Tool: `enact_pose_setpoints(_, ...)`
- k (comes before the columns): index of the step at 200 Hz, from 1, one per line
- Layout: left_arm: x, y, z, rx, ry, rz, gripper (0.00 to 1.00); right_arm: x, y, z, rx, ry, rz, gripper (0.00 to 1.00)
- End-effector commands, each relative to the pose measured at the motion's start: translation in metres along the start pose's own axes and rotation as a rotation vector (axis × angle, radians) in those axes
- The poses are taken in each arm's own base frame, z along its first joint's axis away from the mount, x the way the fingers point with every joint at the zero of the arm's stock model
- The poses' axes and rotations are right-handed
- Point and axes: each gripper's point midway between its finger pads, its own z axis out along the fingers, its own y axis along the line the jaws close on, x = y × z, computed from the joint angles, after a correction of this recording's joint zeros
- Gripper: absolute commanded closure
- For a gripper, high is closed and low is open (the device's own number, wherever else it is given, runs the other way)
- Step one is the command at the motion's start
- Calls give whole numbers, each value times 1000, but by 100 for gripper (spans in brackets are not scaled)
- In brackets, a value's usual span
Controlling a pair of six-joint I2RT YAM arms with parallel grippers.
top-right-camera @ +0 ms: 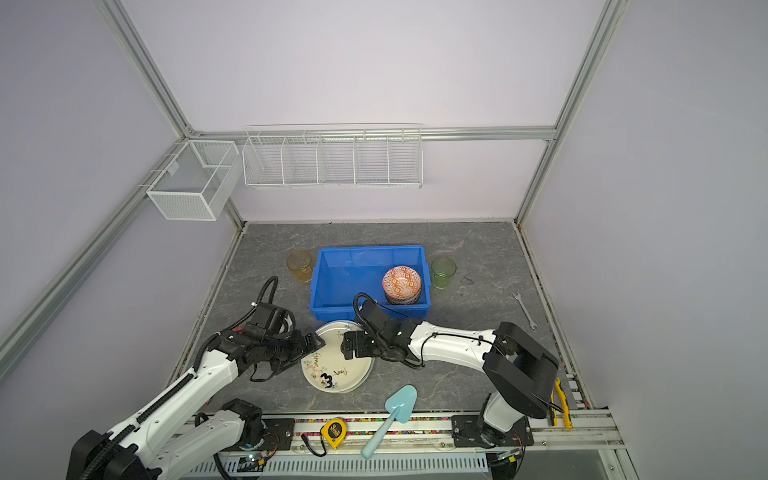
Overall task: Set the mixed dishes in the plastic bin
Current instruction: 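Lower both grippers onto opposite rims of the top flower-pattern plate, then grip the top flower-pattern plate rim with both grippers and tilt it up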
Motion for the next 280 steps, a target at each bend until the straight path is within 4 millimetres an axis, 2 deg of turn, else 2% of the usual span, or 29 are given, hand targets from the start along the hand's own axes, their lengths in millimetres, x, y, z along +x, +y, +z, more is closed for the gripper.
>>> enact_pose_setpoints(1,-3,-2,1,18,-9,0,0,-5,11,0,-24,-15,16,2)
enact_pose_setpoints(61,0,-10,2,68,13,-31,1,-4,14,4,-41,-9,26,2)
enact_pose_setpoints(131,7,-9,9,97,37,-61,2,-2,24,10,-95,8,33,2)
enact_pose_setpoints(219,1,-25,-8,174,-21,-47,6,-2,24,9,-103,6,39,2)
enact_pose_setpoints(249,1,-25,-11,178,-27,-47,9,-2,25,9,-104,6,40,2)
enact_pose_setpoints(280,3,-20,-6,160,-17,-50,12,-3,25,6,-103,0,37,2)
